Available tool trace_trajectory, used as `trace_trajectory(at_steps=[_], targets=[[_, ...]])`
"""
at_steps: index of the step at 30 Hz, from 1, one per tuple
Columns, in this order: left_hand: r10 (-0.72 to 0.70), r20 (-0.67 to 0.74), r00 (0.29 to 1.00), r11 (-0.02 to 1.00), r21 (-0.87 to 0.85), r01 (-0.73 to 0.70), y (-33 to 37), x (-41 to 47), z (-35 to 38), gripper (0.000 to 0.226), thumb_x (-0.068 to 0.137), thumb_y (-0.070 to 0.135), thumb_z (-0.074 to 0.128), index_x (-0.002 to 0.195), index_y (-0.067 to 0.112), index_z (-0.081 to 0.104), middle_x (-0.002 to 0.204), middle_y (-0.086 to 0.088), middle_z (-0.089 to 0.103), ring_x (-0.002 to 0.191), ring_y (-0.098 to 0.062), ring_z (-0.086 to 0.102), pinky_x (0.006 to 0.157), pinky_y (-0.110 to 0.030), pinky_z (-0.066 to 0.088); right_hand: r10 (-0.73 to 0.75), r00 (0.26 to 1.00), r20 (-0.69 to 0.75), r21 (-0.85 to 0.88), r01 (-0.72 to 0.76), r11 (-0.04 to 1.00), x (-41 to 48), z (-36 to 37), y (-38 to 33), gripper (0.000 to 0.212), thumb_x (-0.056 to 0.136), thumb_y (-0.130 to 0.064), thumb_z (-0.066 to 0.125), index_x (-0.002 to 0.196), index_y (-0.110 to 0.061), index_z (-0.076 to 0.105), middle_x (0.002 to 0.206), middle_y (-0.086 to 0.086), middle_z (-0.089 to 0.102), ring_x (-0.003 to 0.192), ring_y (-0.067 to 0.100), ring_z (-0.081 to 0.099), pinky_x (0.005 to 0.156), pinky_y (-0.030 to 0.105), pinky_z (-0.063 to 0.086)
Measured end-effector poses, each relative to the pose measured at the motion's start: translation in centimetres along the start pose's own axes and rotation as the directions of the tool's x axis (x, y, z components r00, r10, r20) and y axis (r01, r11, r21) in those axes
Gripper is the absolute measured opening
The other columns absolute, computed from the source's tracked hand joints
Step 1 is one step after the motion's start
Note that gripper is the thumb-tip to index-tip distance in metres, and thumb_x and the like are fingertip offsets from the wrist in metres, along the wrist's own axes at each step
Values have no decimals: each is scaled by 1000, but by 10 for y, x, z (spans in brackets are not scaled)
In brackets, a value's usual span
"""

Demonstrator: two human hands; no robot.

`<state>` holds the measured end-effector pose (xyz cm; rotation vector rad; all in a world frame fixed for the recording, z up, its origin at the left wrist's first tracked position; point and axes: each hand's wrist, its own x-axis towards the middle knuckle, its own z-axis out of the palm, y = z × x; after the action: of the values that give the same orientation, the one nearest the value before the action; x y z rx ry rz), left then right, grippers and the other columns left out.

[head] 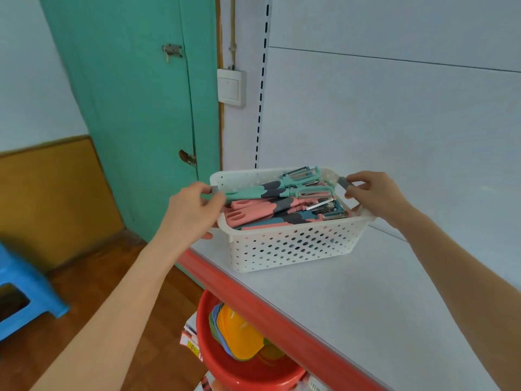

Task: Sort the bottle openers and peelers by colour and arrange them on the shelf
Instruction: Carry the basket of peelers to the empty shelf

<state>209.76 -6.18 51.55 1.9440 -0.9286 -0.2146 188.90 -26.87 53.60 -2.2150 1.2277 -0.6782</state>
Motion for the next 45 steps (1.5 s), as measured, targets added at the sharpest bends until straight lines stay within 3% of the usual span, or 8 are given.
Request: trace_trajectory(at_steps=[4,8,15,21,26,33,41,45], targets=[[51,18,999,997,51,-52,-11,19,-7,49,94,35,44,134,8,41,125,-14,56,107,-25,58,88,-45,51,41,993,-114,-118,-55,992,-31,-6,-11,45,92,-36,49,124,-4,53,116,15,61,105,27,58,84,31,41],[127,153,980,991,-55,-119,-14,33,-6,47,96,30,42,140,13,36,143,-6,40,126,-20,43,104,-45,39,97,995,-24,-344,-99,934,-76,-1,-18,50,88,-56,41,102,-7,45,101,12,55,87,29,50,71,34,38],[162,146,976,983,-110,-147,-21,32,-11,37,93,21,47,129,11,47,118,-2,52,106,-18,52,94,-45,47,63,998,-6,-51,-63,997,-71,18,-13,59,87,-49,49,120,0,42,120,11,50,99,23,49,76,31,37],[193,10,981,981,15,-193,-29,13,-23,47,93,29,49,133,8,41,125,-4,51,94,-8,48,62,-12,37,29,994,106,234,-54,971,-36,28,-15,32,87,-43,55,94,-14,45,117,6,57,115,24,51,80,40,44],[236,-11,972,968,87,-234,-28,-6,-29,49,88,37,53,124,5,45,108,6,46,94,-7,46,56,-8,35,-1,974,226,347,-80,934,-15,32,-22,23,92,-31,52,95,-11,41,97,-12,57,106,8,54,65,16,45],[286,21,958,935,213,-284,-31,-6,-15,42,83,54,48,102,16,47,101,2,52,85,-7,54,58,-22,50,-28,970,242,357,-63,932,-4,28,-27,45,97,-25,43,134,-2,34,105,-20,45,110,5,38,91,25,33],[237,89,968,882,397,-252,-33,-2,-9,83,79,66,23,137,6,30,128,-12,46,103,-15,49,61,-19,44,-23,967,255,229,-37,973,1,29,-20,62,95,-37,42,145,-8,19,146,2,34,132,14,33,106,29,26],[263,76,962,806,530,-263,-20,-13,-14,75,88,57,21,140,4,29,141,-17,36,124,-27,41,91,-35,45,7,986,165,3,-8,1000,-2,30,-11,64,95,-44,38,147,-12,19,153,4,23,141,21,24,113,33,19]])
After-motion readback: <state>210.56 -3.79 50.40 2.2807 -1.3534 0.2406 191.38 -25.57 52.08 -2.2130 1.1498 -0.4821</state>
